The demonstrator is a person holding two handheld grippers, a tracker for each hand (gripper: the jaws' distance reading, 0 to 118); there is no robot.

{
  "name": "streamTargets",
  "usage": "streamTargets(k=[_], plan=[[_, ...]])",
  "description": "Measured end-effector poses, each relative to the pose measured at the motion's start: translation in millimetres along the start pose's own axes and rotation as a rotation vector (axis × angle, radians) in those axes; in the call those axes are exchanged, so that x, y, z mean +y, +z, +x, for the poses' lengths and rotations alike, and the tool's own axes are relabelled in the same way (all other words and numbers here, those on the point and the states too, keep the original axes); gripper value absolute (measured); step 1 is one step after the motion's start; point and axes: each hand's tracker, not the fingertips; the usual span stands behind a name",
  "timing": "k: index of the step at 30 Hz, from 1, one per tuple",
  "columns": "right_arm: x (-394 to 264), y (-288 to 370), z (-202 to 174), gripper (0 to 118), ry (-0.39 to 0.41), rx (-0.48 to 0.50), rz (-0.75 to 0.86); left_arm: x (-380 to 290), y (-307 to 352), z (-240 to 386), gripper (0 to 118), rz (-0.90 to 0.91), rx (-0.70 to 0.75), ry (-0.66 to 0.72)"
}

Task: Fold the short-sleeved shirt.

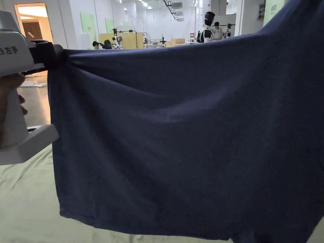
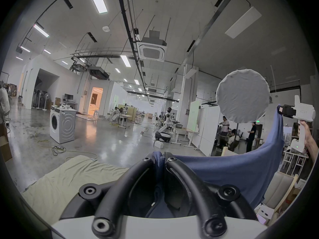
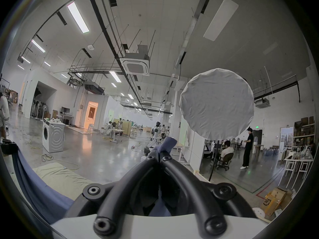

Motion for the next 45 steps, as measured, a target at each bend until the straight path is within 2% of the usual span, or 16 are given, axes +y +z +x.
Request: streamTargets(k=[1, 3, 4, 6, 9, 14, 17, 22, 27, 31, 36, 38, 41, 45], plan=[[0.1, -6.8, -4.7, 1, 0.009, -0.006, 0.006, -2.7, -8.6, -1.4, 9, 0.001, 0.009, 0.004], [0.3, -22.4, -16.2, 1, 0.08, -0.014, 0.024, -13.5, -25.8, -3.2, 9, 0.001, 0.027, 0.002], [0.6, -30.9, -22.5, 1, 0.127, -0.023, 0.023, -18.7, -33.6, -4.3, 9, 0.008, 0.037, -0.027], [-1.9, -50.1, -33.9, 1, 0.166, -0.035, 0.015, -29.5, -49.4, -3.1, 9, 0.014, 0.087, -0.089], [-10.1, -82.1, -45.7, 1, 0.151, -0.042, 0.015, -39.7, -73.8, -5.0, 9, 0.003, 0.086, -0.1], [-21.8, -127.8, -66.8, 1, 0.175, -0.058, 0.024, -52.6, -114.0, -12.6, 9, -0.036, 0.109, -0.109], [-31.0, -148.6, -78.0, 1, 0.172, -0.054, 0.024, -57.3, -139.1, -21.4, 9, -0.053, 0.106, -0.061], [-46.5, -186.1, -93.9, 1, 0.228, -0.084, -0.008, -74.1, -186.9, -30.6, 9, -0.082, 0.134, -0.059], [-67.7, -214.6, -101.9, 1, 0.201, -0.077, -0.027, -98.4, -222.2, -39.6, 9, -0.121, 0.125, 0.011], [-94.7, -216.8, -112.4, 1, 0.236, -0.041, -0.043, -122.0, -235.5, -41.5, 9, -0.156, 0.103, 0.013], [-136.3, -197.0, -118.3, 1, 0.187, 0.057, -0.064, -165.7, -233.8, -41.3, 9, -0.206, 0.082, 0.01], [-155.3, -183.4, -116.7, 1, 0.125, 0.096, -0.075, -186.4, -224.1, -43.6, 9, -0.214, 0.059, 0.031], [-183.0, -156.5, -116.1, 1, 0.1, 0.139, -0.106, -219.3, -208.1, -45.0, 9, -0.278, 0.061, 0.022], [-220.7, -102.0, -109.7, 1, 0.088, 0.186, -0.124, -266.6, -170.4, -57.1, 9, -0.335, -0.005, 0.14]])
